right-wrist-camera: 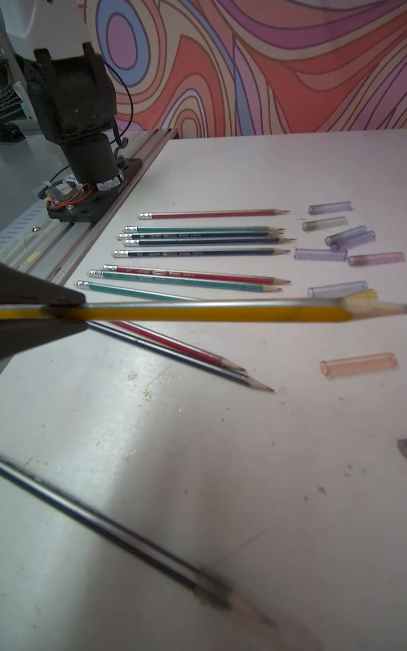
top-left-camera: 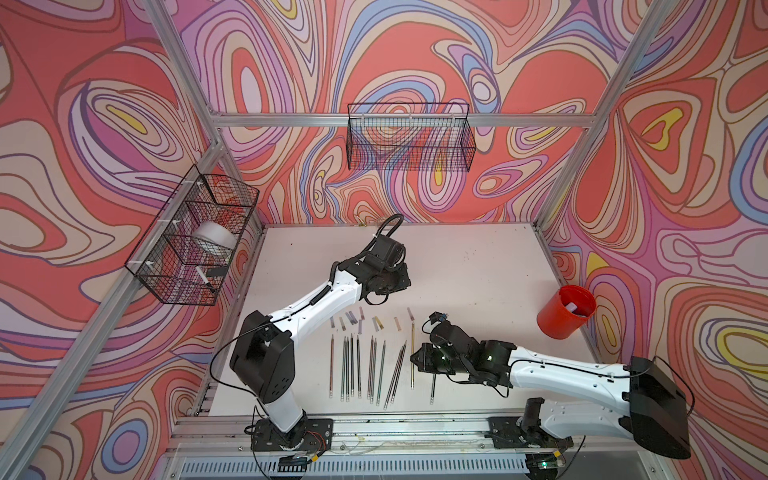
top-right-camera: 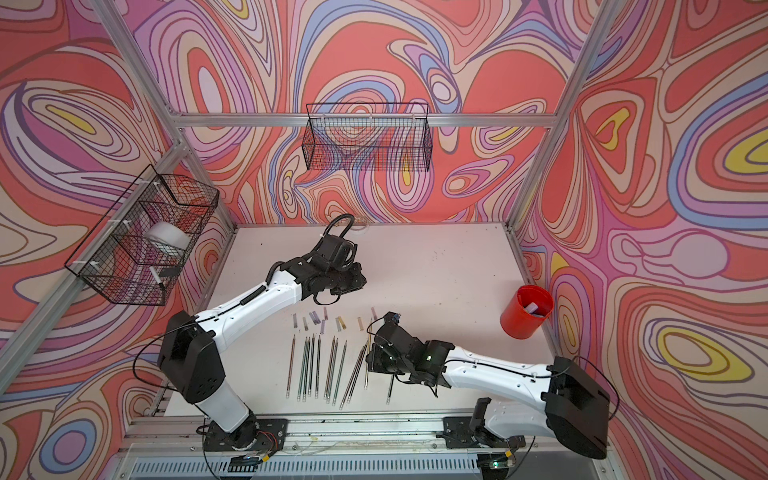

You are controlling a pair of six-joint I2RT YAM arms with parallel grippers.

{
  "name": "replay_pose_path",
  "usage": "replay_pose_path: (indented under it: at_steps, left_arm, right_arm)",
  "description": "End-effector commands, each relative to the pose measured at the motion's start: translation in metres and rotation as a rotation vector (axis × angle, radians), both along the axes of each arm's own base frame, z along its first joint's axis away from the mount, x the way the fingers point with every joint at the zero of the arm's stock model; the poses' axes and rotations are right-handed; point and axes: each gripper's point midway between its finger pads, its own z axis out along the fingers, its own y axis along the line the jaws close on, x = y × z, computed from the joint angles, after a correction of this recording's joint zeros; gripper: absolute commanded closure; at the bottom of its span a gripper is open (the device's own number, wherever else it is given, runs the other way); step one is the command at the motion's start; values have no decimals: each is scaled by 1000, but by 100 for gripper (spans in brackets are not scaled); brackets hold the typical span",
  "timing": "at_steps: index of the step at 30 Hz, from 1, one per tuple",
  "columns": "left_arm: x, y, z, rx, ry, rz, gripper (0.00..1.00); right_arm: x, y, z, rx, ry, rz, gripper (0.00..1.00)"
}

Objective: Remove the protective cover of the pencils
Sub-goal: Place the protective sleeve at the center of the board.

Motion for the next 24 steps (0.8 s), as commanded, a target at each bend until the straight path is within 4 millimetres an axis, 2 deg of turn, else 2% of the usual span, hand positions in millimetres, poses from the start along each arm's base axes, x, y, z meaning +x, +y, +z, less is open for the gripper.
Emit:
replay_pose_path:
  at_steps: [1, 13, 20, 24]
  left_arm:
    - [-7, 14, -26, 96, 52, 15, 85]
    - [-21, 37, -86, 265, 186, 44, 85]
    - [-29, 47, -110, 326, 254, 61, 84]
    - [-31, 46, -121, 330, 280, 59, 84]
  right_arm:
    - [-3, -11, -17, -49, 47, -43, 100]
    - [-12, -10, -63, -145, 164, -54, 100]
    - [-13, -12, -75, -178, 198, -63, 100]
    - [-14, -9, -77, -193, 211, -54, 100]
